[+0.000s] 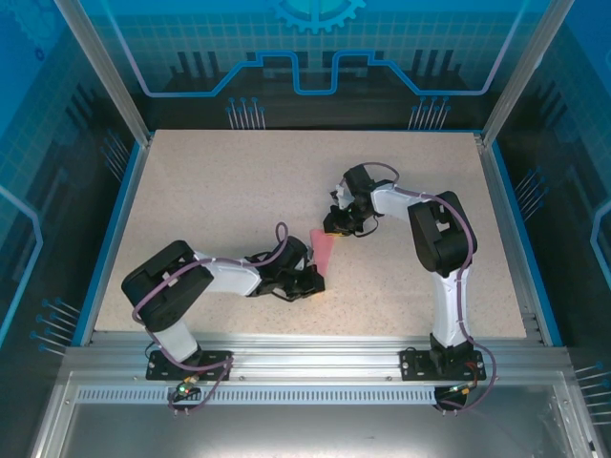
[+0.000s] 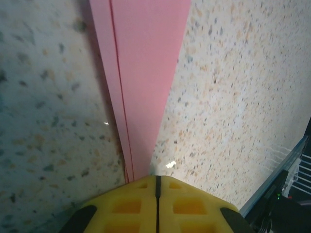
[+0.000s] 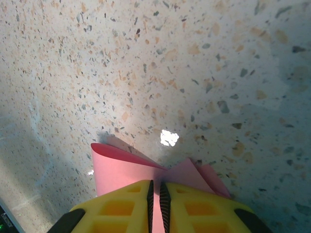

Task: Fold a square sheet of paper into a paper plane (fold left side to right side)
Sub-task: Fold the wing for the fifth time at the center of the table.

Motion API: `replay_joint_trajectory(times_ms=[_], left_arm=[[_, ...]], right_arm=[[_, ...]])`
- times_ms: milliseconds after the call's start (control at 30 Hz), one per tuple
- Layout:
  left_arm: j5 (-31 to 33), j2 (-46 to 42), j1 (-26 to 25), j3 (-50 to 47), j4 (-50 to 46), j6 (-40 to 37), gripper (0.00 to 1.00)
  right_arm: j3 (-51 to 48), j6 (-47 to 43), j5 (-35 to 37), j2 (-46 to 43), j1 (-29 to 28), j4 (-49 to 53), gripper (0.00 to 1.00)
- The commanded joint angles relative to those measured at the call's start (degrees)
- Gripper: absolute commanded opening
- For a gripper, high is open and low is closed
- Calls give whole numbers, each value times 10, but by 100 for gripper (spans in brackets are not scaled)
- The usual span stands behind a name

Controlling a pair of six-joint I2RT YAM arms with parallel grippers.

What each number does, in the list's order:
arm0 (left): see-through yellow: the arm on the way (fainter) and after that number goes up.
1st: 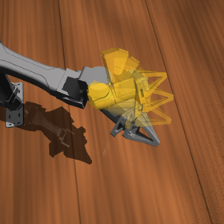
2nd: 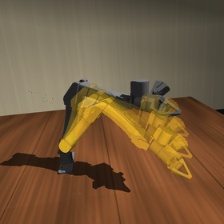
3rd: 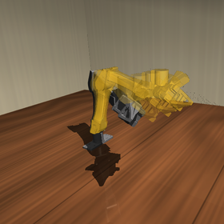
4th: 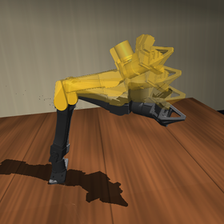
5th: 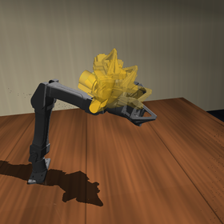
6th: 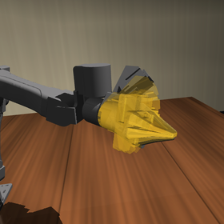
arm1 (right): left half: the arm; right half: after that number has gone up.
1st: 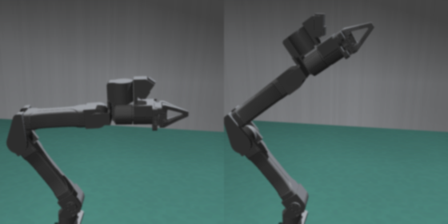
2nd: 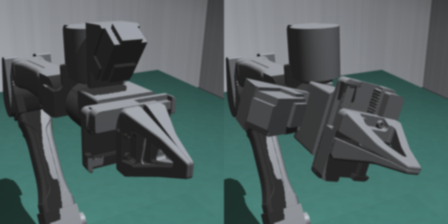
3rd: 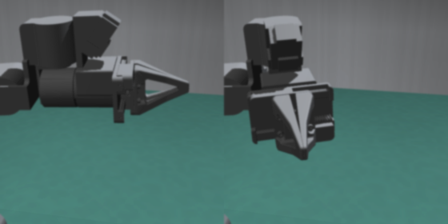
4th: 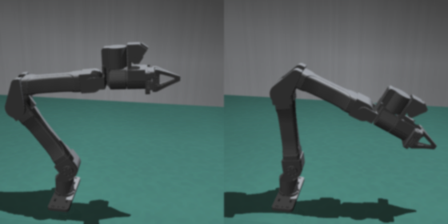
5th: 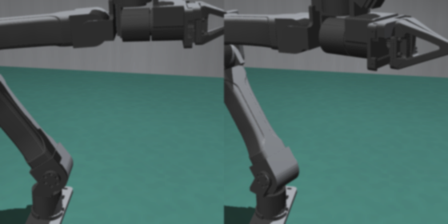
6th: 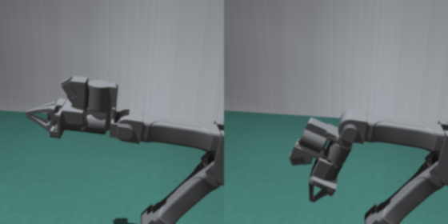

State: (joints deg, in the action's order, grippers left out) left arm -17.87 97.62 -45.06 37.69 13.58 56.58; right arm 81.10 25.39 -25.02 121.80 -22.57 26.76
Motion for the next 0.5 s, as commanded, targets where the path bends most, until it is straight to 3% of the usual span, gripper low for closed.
replay_joint_trajectory(times_ms=[0, 267, 467], left_arm=[[-48, 2, -24, -28, -98, -14, 8], [-33, -118, -18, -23, -134, -39, 10], [-32, -170, 35, 30, -187, -80, 15]], right_arm=[[-9, -6, 67, 28, 16, -29, 17], [-9, -4, 59, 28, 11, -31, 17], [-9, -2, 58, 23, 9, -31, 17]])
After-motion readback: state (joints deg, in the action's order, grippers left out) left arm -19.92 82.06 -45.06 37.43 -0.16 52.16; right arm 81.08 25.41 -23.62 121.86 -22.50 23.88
